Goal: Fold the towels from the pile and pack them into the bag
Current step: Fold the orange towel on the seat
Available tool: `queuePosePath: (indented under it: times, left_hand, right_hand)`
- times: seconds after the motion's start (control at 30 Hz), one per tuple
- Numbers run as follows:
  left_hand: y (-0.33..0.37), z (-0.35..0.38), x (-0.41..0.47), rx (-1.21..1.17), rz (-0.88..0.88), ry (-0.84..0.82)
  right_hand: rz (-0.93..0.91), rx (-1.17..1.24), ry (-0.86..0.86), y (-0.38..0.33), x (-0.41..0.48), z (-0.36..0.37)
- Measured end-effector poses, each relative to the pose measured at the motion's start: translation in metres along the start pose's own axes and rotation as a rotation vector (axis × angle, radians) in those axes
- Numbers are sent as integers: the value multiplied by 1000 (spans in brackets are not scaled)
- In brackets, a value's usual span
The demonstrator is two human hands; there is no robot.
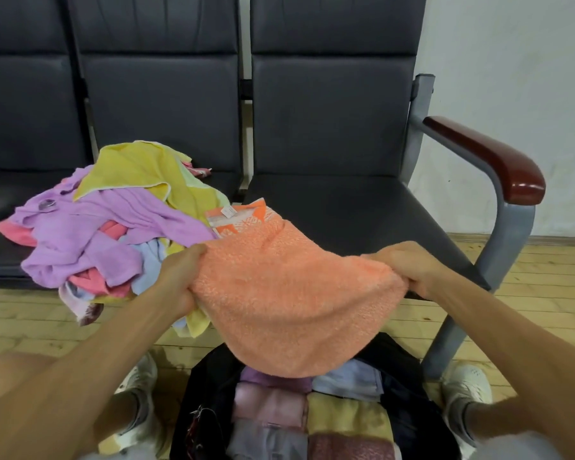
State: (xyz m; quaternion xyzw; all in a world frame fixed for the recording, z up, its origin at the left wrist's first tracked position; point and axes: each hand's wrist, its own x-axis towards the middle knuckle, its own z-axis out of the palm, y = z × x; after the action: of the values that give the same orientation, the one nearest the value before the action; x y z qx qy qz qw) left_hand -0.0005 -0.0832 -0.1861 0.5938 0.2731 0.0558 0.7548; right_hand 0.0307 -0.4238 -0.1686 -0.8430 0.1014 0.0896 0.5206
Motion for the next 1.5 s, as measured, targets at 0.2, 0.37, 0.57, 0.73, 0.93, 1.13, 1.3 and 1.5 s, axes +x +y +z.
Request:
queuePosePath:
  times: [0.2, 0.37, 0.57, 0.73, 0.93, 1.13, 1.3, 1.5]
  left_hand:
    - [-5, 8, -12, 190, 278, -170]
    - [-3, 20, -24, 386, 495, -209]
    - [13, 39, -49, 526, 507, -325]
    - [36, 60, -70, 320, 392, -285]
    - [33, 46, -87, 31, 180, -412]
    - [39, 34, -77, 505, 523, -534]
    - [41, 27, -55, 998, 927, -328]
    - [47, 17, -45, 1043, 852, -90]
  right_hand:
    - [141, -158, -364, -7, 1, 9]
    - [-24, -15, -462, -17, -13, 18]
    - [-167, 438, -293, -39, -35, 17]
    - [-234, 875, -98, -45, -56, 2]
    - [-291, 1219, -51, -44, -69, -15]
    - [-257, 616, 274, -31, -53, 1]
    - [-272, 656, 303, -28, -48, 1]
    - [-324, 694, 372, -24, -53, -4]
